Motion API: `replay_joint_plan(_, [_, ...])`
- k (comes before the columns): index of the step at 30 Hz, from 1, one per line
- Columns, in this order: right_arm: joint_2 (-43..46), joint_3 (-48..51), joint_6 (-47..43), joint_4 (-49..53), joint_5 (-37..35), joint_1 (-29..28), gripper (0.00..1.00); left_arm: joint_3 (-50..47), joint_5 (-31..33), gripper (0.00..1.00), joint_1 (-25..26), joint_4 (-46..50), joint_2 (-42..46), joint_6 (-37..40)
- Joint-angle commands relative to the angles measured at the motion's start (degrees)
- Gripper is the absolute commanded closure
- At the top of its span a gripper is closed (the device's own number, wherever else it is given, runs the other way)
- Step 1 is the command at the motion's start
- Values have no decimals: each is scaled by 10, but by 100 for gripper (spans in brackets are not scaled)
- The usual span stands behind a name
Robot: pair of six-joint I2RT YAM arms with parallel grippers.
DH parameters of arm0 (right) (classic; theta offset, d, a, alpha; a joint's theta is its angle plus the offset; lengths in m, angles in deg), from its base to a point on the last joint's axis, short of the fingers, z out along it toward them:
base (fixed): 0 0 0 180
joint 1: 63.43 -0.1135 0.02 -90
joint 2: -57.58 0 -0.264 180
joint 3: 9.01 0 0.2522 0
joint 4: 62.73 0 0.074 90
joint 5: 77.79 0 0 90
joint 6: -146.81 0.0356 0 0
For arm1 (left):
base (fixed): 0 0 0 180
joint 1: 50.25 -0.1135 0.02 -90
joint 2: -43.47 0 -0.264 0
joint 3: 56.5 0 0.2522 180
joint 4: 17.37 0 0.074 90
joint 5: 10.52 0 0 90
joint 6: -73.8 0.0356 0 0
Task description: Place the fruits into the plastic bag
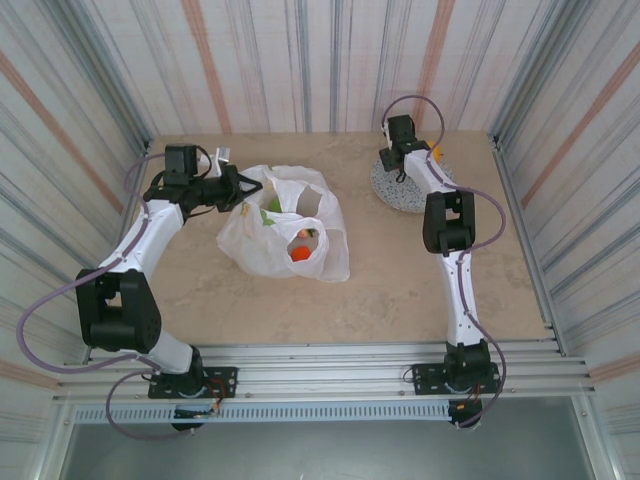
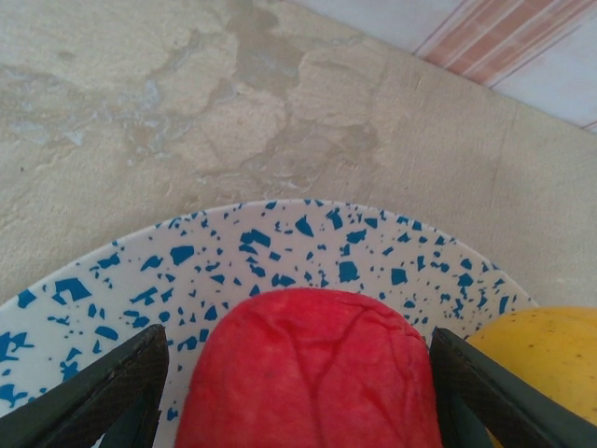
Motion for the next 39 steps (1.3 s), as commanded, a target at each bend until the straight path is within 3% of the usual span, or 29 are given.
replay_joint_plan(1, [-12, -16, -17, 19, -9, 0, 29, -2, -5, 100, -4, 12, -2, 3])
replay_joint_plan(7, [7, -13, -8, 34, 4, -2, 39, -2, -6, 100, -4, 12, -4, 3])
replay_joint_plan(13, [96, 58, 19, 28, 40, -17, 43, -2, -7, 100, -4, 12, -5, 1])
replay_joint_plan(20, [305, 315, 93, -35, 112, -55, 44, -3, -7, 100, -4, 11, -4, 0])
replay_joint_plan(25, [508, 556, 153, -96, 190, -111, 44, -3, -6, 100, -3, 10, -6, 0])
replay_joint_plan(29, [645, 690, 191, -103, 248, -161, 45, -3, -6, 100, -1, 10, -7, -1])
replay_joint_plan(34, [760, 795, 216, -97, 306, -215, 45, -3, -5, 100, 1, 10, -7, 0])
replay_joint_plan(39, [805, 839, 214, -104, 326, -261, 45, -3, -2, 100, 3, 11, -5, 2])
